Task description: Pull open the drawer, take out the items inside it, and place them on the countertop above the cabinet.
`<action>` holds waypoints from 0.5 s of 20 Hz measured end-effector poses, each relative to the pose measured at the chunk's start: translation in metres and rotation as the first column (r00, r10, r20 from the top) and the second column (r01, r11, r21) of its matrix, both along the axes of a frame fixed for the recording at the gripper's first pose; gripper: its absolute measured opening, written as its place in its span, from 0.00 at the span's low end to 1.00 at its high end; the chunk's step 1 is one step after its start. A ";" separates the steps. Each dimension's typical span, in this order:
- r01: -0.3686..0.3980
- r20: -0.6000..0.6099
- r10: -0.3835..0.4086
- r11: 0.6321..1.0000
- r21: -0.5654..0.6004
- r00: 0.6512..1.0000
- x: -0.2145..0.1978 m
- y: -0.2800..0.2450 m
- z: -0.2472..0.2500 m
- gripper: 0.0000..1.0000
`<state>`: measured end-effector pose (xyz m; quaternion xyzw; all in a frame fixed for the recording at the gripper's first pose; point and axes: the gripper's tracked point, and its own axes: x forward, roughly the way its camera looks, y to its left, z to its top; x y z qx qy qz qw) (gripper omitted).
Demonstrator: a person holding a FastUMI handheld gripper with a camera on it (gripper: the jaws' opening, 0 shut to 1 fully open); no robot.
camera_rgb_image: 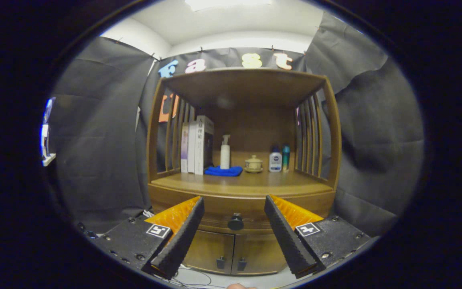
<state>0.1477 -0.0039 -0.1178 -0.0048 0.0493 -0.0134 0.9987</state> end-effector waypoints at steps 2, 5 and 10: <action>0.012 -0.047 -0.011 1.000 0.023 0.999 0.022 -0.006 -0.023 0.99; 0.021 -0.099 -0.016 0.998 0.056 0.995 0.053 -0.009 -0.050 0.99; 0.049 -0.149 -0.042 0.998 0.049 0.988 0.090 -0.019 -0.087 0.89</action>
